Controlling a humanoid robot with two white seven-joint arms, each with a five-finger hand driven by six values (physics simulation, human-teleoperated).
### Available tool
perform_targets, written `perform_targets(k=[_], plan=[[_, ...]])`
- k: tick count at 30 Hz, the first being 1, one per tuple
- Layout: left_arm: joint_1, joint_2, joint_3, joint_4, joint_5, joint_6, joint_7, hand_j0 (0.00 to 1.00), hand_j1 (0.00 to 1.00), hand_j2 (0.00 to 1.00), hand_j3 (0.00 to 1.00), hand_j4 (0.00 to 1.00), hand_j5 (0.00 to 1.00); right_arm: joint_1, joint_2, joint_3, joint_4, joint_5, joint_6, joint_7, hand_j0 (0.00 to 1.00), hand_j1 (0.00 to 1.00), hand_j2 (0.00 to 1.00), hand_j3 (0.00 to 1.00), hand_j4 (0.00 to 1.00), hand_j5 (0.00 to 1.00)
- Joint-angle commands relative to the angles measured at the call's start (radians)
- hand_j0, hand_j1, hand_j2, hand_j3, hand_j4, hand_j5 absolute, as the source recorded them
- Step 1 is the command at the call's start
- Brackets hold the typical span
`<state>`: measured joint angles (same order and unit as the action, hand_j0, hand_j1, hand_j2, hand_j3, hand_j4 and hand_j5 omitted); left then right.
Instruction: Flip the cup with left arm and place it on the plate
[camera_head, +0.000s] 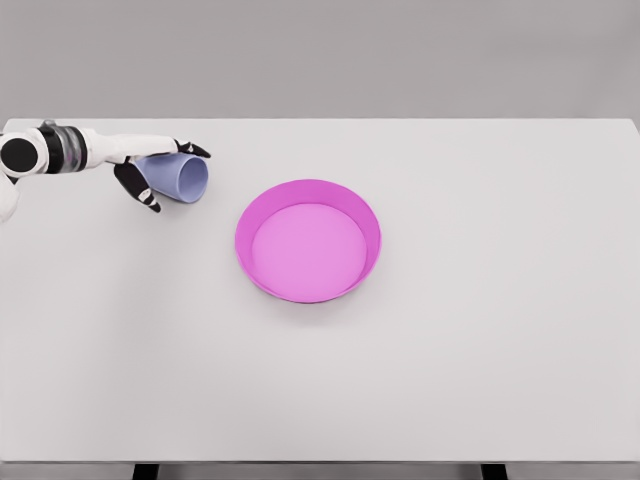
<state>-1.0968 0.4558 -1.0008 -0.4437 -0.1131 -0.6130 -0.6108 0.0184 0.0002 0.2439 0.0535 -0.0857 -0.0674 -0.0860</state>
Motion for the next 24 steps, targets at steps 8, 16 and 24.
perform_targets(k=[8,16,24], plan=[[-0.002,-0.011,0.063,-0.006,0.03,0.002,0.0,0.62,0.62,0.62,0.62,0.62,0.62,0.0,0.0,0.0,0.0,0.0,0.0,0.0,1.0,1.0,1.0,1.0,1.0,1.0],[0.014,-0.008,0.103,-0.085,0.269,0.002,0.0,0.61,0.61,0.61,0.61,0.61,0.61,0.0,0.0,0.0,0.0,0.0,0.0,0.0,1.0,1.0,1.0,1.0,1.0,1.0],[0.09,0.055,0.09,-0.391,0.613,0.002,0.0,0.58,0.58,0.58,0.58,0.58,0.58,0.0,0.0,0.0,0.0,0.0,0.0,0.0,1.0,1.0,1.0,1.0,1.0,1.0]])
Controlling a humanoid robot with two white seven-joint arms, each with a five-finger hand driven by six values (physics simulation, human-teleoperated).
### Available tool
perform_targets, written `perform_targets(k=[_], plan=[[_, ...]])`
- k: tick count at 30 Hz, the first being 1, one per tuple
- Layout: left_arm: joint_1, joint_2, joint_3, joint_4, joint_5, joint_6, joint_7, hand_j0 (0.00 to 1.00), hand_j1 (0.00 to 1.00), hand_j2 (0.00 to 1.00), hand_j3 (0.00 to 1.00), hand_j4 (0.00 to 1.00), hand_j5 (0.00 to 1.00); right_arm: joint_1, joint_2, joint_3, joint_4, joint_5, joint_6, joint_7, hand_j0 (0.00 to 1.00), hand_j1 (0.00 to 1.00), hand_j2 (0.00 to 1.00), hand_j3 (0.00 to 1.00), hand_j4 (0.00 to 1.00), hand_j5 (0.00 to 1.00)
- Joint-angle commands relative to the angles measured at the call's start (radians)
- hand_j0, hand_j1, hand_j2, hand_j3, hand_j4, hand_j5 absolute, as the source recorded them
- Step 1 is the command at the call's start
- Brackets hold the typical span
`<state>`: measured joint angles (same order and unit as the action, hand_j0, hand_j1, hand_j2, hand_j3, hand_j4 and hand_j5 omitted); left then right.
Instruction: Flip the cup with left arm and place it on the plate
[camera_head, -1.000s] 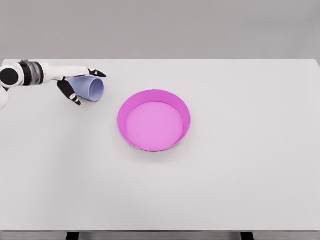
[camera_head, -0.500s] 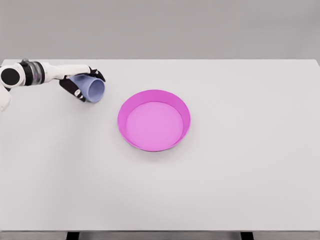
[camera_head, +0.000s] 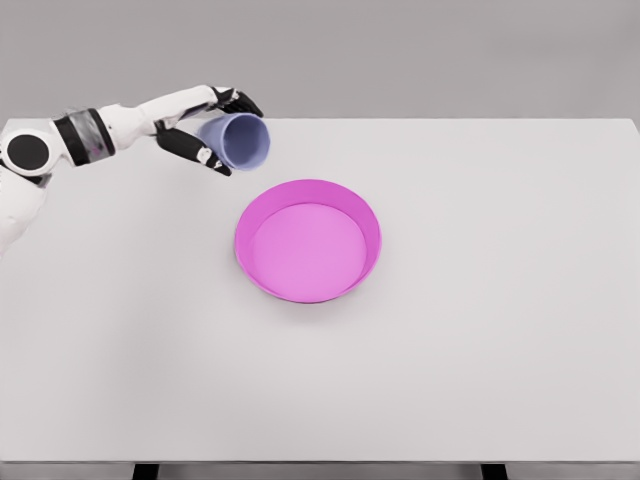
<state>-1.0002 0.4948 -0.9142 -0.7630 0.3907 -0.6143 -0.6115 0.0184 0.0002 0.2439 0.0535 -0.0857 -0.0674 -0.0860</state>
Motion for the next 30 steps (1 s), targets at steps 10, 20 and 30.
perform_targets(k=[10,20,30], plan=[[0.078,0.087,0.015,-0.266,0.359,0.003,0.001,0.6,0.6,0.6,0.6,0.6,0.6,0.0,0.0,0.0,0.0,0.0,0.0,0.0,1.0,1.0,1.0,1.0,1.0,1.0],[0.195,0.179,0.002,-0.549,0.671,0.242,0.001,0.61,0.61,0.61,0.61,0.61,0.61,0.0,0.0,0.0,0.0,0.0,0.0,0.0,1.0,1.0,1.0,1.0,1.0,1.0],[0.29,0.142,-0.002,-0.676,0.801,0.343,0.001,0.62,0.62,0.62,0.62,0.62,0.62,0.0,0.0,0.0,0.0,0.0,0.0,0.0,1.0,1.0,1.0,1.0,1.0,1.0]])
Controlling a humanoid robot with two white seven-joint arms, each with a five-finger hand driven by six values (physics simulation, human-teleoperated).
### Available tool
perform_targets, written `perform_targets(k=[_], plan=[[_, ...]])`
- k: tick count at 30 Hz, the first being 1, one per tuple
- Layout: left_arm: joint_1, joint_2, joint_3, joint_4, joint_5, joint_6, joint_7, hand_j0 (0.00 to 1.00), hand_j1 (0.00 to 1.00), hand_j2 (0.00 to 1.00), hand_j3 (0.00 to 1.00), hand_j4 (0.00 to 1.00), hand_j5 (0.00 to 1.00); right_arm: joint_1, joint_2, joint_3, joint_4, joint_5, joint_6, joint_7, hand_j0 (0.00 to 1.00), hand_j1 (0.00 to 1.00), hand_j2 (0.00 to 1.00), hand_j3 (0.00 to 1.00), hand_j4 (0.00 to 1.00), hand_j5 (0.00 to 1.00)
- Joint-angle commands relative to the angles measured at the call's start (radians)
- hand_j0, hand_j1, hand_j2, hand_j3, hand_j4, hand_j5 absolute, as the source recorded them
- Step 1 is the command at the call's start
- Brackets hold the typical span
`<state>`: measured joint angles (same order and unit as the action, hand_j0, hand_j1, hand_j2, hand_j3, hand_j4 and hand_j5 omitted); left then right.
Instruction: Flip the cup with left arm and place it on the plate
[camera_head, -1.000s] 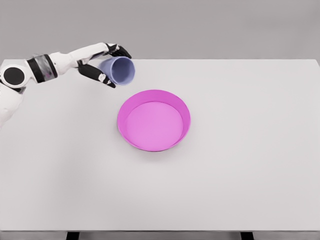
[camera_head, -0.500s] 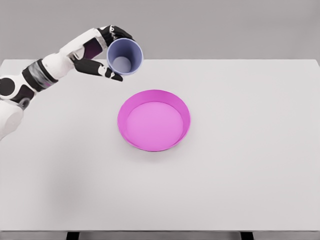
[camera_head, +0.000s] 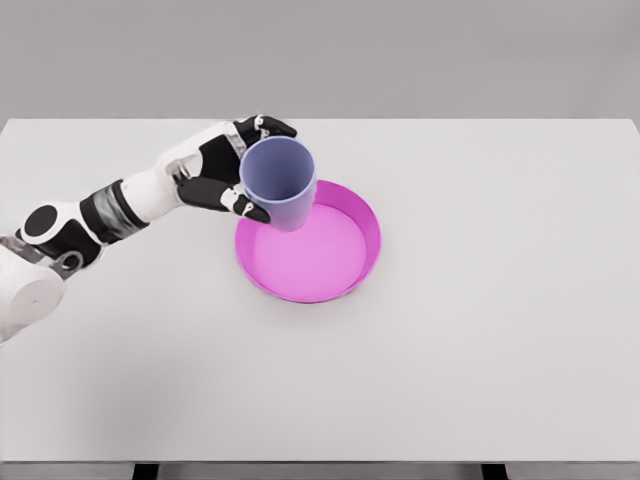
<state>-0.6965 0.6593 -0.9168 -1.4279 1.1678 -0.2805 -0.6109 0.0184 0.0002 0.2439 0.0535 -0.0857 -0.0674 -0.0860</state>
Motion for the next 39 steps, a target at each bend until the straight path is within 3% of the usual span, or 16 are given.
perform_targets(k=[1,3,15,29,38,39], plan=[[0.002,-0.04,0.001,-0.002,0.016,0.011,0.0,0.62,0.62,0.62,0.62,0.62,0.62,0.0,0.0,0.0,0.0,0.0,0.0,0.0,1.0,1.0,1.0,1.0,1.0,1.0],[0.005,-0.067,0.001,0.069,0.003,0.035,0.0,0.62,0.62,0.62,0.62,0.62,0.62,0.0,0.0,0.0,0.0,0.0,0.0,0.0,1.0,1.0,1.0,1.0,1.0,1.0],[0.031,-0.136,0.003,0.141,-0.054,0.038,0.0,0.63,0.63,0.63,0.63,0.63,0.63,0.0,0.0,0.0,0.0,0.0,0.0,0.0,1.0,1.0,1.0,1.0,1.0,1.0],[0.023,-0.236,0.009,0.362,-0.126,0.073,0.0,0.64,0.64,0.64,0.64,0.64,0.64,0.0,0.0,0.0,0.0,0.0,0.0,0.0,1.0,1.0,1.0,1.0,1.0,1.0],[0.025,-0.248,0.013,0.365,-0.139,0.072,0.0,0.64,0.64,0.64,0.64,0.64,0.64,0.0,0.0,0.0,0.0,0.0,0.0,0.0,1.0,1.0,1.0,1.0,1.0,1.0],[0.025,-0.248,0.012,0.365,-0.139,0.072,0.0,0.7,0.7,0.7,0.7,0.7,0.7,0.0,0.0,0.0,0.0,0.0,0.0,0.0,1.0,1.0,1.0,1.0,1.0,1.0]])
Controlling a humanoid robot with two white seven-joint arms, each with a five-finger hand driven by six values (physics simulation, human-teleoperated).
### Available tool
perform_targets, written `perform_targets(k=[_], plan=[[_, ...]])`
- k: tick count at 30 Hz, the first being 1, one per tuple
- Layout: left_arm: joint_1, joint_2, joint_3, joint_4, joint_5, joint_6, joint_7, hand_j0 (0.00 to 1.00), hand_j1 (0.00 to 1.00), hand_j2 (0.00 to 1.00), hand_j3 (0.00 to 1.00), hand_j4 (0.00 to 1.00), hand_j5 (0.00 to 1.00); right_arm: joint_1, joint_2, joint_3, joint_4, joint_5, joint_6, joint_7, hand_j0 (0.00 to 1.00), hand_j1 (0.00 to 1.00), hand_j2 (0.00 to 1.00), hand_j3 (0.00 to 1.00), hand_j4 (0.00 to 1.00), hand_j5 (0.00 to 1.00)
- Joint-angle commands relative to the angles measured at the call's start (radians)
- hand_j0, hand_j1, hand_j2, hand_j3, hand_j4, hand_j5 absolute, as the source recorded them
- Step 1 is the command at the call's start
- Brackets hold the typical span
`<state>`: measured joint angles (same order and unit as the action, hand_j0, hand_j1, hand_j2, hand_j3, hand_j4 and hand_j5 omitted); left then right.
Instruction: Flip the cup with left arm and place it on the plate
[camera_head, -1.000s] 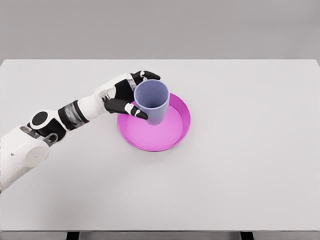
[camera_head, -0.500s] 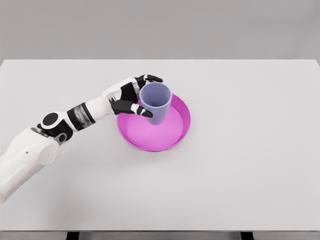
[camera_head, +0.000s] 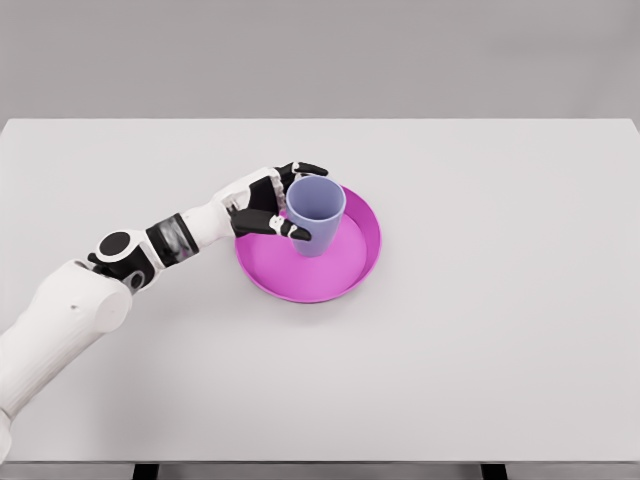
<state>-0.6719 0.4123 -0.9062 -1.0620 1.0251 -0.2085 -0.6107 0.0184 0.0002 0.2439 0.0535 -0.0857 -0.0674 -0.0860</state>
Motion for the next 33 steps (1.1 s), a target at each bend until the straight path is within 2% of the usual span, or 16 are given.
perform_targets(k=[1,3,10,16,18,25,31,33], plan=[[0.0,0.0,0.001,-0.003,0.004,0.0,0.0,0.76,0.76,0.76,0.76,0.76,0.76,0.0,0.0,0.0,0.0,0.0,0.0,0.0,1.0,1.0,1.0,1.0,1.0,1.0],[0.0,0.0,0.0,-0.003,0.004,0.0,0.0,0.88,0.88,0.88,0.88,0.88,0.88,0.0,0.0,0.0,0.0,0.0,0.0,0.0,1.0,1.0,1.0,1.0,1.0,1.0],[0.002,0.003,0.001,-0.003,-0.017,0.0,0.0,1.0,1.0,1.0,1.0,1.0,1.0,0.0,0.0,0.0,0.0,0.0,0.0,0.0,1.0,1.0,1.0,1.0,1.0,1.0],[0.002,0.003,0.0,0.001,-0.02,0.0,0.0,1.0,1.0,1.0,1.0,1.0,1.0,0.0,0.0,0.0,0.0,0.0,0.0,0.0,1.0,1.0,1.0,1.0,1.0,1.0],[-0.002,0.005,0.01,0.004,-0.056,-0.005,0.0,1.0,1.0,1.0,1.0,1.0,1.0,0.0,0.0,0.0,0.0,0.0,0.0,0.0,1.0,1.0,1.0,1.0,1.0,1.0],[0.002,0.019,0.033,0.002,-0.054,-0.009,0.0,1.0,1.0,1.0,1.0,1.0,1.0,0.0,0.0,0.0,0.0,0.0,0.0,0.0,1.0,1.0,1.0,1.0,1.0,1.0],[-0.026,0.102,0.084,-0.049,-0.039,-0.011,0.0,1.0,1.0,1.0,1.0,1.0,1.0,0.0,0.0,0.0,0.0,0.0,0.0,0.0,1.0,1.0,1.0,1.0,1.0,1.0],[-0.026,0.152,0.095,-0.122,-0.04,-0.014,0.0,1.0,1.0,1.0,1.0,1.0,1.0,0.0,0.0,0.0,0.0,0.0,0.0,0.0,1.0,1.0,1.0,1.0,1.0,1.0]])
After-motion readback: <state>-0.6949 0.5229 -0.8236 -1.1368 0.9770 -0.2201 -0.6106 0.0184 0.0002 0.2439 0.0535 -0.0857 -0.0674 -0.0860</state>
